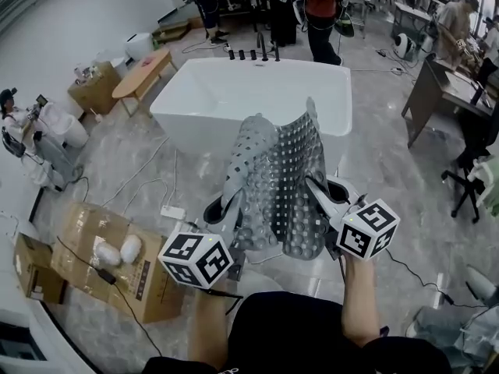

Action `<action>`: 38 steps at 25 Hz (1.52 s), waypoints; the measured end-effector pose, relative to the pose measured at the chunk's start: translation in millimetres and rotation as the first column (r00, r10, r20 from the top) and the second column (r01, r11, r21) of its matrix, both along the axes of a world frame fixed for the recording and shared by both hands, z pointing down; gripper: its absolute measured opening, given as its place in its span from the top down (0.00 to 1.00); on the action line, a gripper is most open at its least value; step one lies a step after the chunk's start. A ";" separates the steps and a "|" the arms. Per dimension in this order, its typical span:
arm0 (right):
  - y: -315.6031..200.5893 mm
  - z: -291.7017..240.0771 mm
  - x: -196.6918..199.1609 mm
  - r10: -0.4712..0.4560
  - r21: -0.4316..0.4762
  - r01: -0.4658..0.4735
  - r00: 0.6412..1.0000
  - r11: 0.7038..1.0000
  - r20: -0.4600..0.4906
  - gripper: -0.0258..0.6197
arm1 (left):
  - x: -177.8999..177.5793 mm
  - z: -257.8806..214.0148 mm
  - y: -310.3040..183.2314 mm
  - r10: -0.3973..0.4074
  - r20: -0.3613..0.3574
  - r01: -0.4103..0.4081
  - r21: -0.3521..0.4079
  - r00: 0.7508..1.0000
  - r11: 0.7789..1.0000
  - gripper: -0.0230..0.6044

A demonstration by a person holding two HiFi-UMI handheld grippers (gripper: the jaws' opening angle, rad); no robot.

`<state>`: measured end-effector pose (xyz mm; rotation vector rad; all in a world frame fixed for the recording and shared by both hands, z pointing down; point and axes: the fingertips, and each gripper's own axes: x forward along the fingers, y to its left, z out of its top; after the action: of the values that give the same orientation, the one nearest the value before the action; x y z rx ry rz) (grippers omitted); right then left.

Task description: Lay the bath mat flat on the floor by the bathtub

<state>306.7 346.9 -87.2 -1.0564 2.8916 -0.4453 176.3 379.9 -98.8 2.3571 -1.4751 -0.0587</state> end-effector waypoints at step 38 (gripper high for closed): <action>-220.5 83.8 -284.5 0.035 -0.238 -0.050 0.997 0.970 -0.066 0.93 | -299.9 97.8 -220.6 0.000 -0.034 -0.008 -0.253 0.999 0.967 0.93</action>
<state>22.2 126.4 -3.4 -1.1791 2.9169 -0.7904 -123.6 159.3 -1.0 2.1437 -1.3727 0.0858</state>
